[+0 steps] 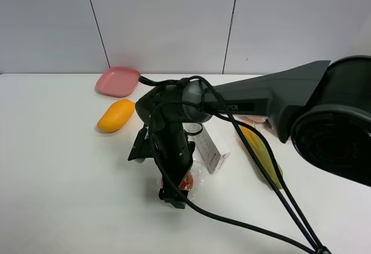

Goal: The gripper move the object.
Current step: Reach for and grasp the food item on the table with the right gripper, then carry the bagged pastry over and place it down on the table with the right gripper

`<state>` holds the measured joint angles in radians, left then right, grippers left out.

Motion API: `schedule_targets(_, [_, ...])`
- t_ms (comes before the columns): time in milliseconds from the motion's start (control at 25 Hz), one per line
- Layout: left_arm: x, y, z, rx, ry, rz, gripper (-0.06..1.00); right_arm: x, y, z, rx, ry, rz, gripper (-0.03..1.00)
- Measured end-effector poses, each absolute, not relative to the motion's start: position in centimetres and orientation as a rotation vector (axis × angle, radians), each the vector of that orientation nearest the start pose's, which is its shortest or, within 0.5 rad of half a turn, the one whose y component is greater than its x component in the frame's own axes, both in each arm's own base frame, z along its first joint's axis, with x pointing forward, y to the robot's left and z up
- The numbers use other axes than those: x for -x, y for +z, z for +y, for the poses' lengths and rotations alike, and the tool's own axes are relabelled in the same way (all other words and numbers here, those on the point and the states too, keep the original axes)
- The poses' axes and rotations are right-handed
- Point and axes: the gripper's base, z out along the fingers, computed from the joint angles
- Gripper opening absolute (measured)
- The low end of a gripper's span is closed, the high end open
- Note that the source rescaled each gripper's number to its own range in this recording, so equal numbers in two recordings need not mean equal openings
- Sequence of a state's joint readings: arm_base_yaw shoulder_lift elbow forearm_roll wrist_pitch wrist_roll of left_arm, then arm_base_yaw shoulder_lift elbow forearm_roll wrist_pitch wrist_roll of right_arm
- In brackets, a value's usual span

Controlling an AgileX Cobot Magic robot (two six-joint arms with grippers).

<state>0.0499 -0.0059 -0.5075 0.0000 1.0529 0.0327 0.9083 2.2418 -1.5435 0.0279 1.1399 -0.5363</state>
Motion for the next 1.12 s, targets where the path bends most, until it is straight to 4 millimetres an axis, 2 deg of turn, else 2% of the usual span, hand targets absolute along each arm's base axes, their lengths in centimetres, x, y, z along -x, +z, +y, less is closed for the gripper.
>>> schedule_targets(80, [0.6, 28.0, 0.0, 0.017, 0.052, 2.023, 1.0, -24.9, 10.5, 32.2, 2.182, -0.029, 2.505, 0.78])
schedule_targets(120, [0.6, 28.0, 0.0, 0.017, 0.052, 2.023, 1.0, -25.0, 10.5, 32.2, 2.185, -0.038, 2.501, 0.69])
schedule_targets(320, [0.6, 28.0, 0.0, 0.017, 0.052, 2.023, 1.0, -24.9, 10.5, 32.0, 2.172, -0.06, 2.542, 0.02])
schedule_targets(600, [0.6, 28.0, 0.0, 0.017, 0.052, 2.023, 1.0, -24.6, 10.8, 31.6, 2.185, -0.077, 2.586, 0.01])
schedule_targets(720, [0.6, 28.0, 0.0, 0.017, 0.052, 2.023, 1.0, -24.7, 12.2, 31.6, 2.161, -0.074, 2.56, 0.01])
schedule_targets(880, [0.6, 28.0, 0.0, 0.017, 0.052, 2.023, 1.0, -24.5, 16.6, 31.5, 2.049, -0.03, 2.517, 0.01])
schedule_targets(1120, [0.6, 28.0, 0.0, 0.017, 0.052, 2.023, 1.0, -23.7, 24.0, 30.2, 1.837, 0.009, 2.445, 0.01])
